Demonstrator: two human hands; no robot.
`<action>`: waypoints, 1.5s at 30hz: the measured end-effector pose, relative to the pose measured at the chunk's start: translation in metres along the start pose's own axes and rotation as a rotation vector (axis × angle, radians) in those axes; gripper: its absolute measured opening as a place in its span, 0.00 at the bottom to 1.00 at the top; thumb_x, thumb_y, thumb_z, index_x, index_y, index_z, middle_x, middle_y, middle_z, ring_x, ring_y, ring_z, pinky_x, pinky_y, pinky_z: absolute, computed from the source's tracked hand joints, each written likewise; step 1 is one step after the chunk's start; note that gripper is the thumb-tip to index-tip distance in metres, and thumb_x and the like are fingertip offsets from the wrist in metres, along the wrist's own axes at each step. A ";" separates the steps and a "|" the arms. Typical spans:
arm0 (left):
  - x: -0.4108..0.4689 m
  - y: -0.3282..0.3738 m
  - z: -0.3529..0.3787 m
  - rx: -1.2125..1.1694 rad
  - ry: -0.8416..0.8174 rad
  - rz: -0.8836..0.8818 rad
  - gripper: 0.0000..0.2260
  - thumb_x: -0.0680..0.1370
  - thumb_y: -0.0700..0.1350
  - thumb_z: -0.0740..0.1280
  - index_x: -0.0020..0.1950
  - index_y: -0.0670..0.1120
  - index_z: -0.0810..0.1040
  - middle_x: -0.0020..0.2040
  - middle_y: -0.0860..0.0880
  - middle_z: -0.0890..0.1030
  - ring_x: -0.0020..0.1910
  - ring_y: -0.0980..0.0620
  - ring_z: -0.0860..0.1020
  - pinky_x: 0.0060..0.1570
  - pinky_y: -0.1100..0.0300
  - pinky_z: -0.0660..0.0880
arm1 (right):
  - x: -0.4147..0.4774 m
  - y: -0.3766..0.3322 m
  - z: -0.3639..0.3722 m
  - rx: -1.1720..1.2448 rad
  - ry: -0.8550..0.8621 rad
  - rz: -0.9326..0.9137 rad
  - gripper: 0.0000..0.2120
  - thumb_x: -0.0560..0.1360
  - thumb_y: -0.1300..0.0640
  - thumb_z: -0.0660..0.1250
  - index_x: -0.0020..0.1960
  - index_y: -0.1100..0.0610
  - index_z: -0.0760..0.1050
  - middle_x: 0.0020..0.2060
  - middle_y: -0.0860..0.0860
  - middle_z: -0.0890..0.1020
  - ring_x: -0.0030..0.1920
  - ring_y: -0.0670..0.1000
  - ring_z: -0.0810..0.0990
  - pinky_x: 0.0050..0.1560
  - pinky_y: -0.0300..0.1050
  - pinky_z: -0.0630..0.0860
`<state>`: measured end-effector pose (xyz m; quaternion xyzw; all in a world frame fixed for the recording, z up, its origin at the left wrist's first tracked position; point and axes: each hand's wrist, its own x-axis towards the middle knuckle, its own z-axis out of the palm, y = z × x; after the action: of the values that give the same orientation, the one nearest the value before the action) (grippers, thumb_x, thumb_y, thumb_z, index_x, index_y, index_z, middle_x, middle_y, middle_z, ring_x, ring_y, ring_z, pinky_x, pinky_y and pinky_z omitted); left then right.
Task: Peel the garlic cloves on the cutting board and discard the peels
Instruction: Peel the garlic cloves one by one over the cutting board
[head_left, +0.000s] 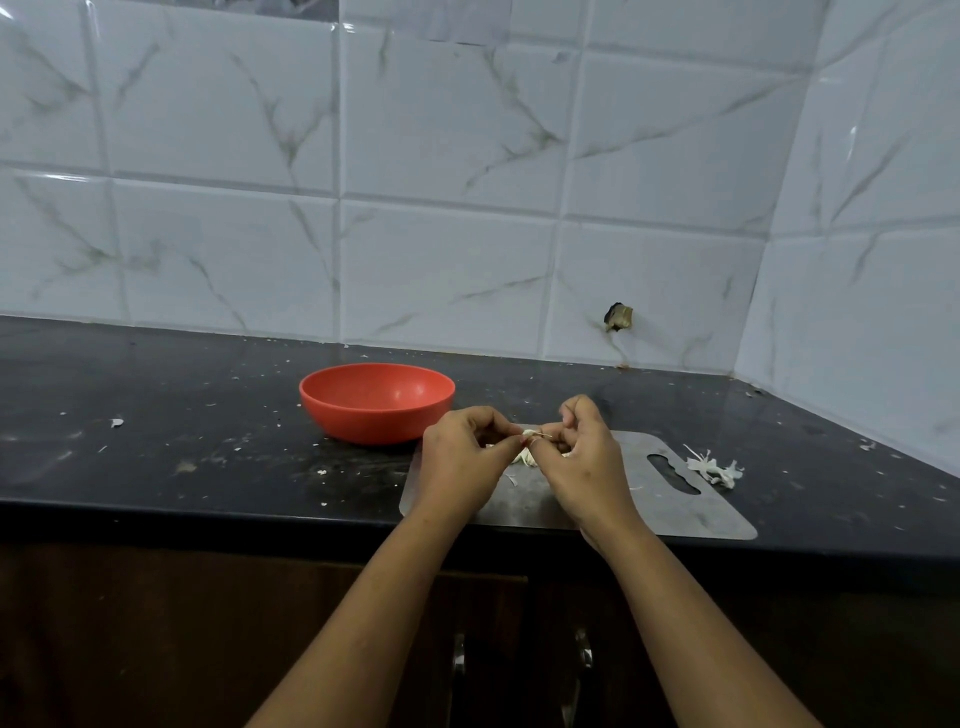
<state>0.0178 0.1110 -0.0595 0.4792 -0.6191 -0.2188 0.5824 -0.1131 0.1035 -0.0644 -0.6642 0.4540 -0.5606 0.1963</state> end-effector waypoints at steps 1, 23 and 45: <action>0.000 0.001 0.000 -0.005 -0.006 -0.001 0.02 0.71 0.42 0.75 0.42 0.48 0.83 0.37 0.53 0.84 0.38 0.60 0.81 0.42 0.67 0.76 | 0.000 0.000 0.000 0.007 0.002 -0.002 0.16 0.74 0.65 0.66 0.41 0.50 0.60 0.40 0.59 0.81 0.34 0.49 0.72 0.32 0.37 0.68; 0.004 -0.003 0.001 -0.023 0.007 -0.066 0.04 0.75 0.40 0.70 0.45 0.46 0.84 0.39 0.53 0.85 0.40 0.63 0.81 0.39 0.75 0.72 | -0.003 -0.004 0.000 0.129 0.008 -0.001 0.08 0.73 0.64 0.69 0.44 0.54 0.72 0.32 0.50 0.76 0.31 0.42 0.71 0.32 0.31 0.68; 0.001 0.000 -0.001 0.031 0.001 -0.005 0.03 0.72 0.41 0.73 0.44 0.47 0.85 0.36 0.55 0.83 0.37 0.63 0.80 0.37 0.74 0.72 | 0.002 0.000 0.003 0.113 0.040 -0.012 0.07 0.76 0.63 0.68 0.42 0.54 0.81 0.38 0.48 0.84 0.41 0.43 0.82 0.42 0.34 0.77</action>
<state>0.0183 0.1105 -0.0584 0.4899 -0.6209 -0.2104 0.5746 -0.1103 0.1009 -0.0645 -0.6433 0.4216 -0.5997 0.2208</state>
